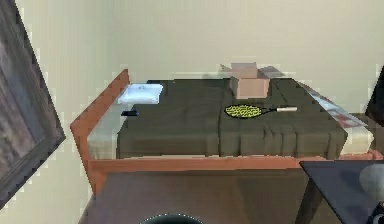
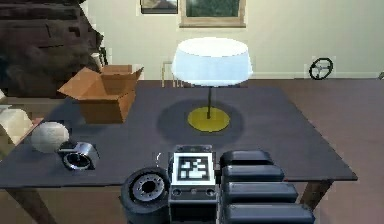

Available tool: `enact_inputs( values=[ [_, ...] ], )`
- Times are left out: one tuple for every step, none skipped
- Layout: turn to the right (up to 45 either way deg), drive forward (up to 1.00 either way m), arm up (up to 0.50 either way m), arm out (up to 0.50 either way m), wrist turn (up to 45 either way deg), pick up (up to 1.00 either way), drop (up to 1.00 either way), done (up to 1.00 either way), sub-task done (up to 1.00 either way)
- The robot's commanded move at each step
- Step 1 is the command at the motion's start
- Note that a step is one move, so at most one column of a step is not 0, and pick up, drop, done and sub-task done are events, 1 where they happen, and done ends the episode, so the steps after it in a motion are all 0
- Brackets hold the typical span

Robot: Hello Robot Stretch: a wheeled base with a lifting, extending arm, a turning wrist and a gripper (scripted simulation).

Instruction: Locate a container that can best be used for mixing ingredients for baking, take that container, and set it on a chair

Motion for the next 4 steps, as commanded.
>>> enact_inputs(
  values=[
    [15.0, 0.00, 0.00, 0.00, 0.0, 0.00, 0.00, 0.00, 0.00],
    [0.0, 0.30, 0.00, 0.00, 0.0, 0.00, 0.00, 0.00, 0.00],
    [30.0, 0.00, 0.00, 0.00, 0.0, 0.00, 0.00, 0.00, 0.00],
    [0.0, 0.25, 0.00, 0.00, 0.0, 0.00, 0.00, 0.00, 0.00]
  ],
)
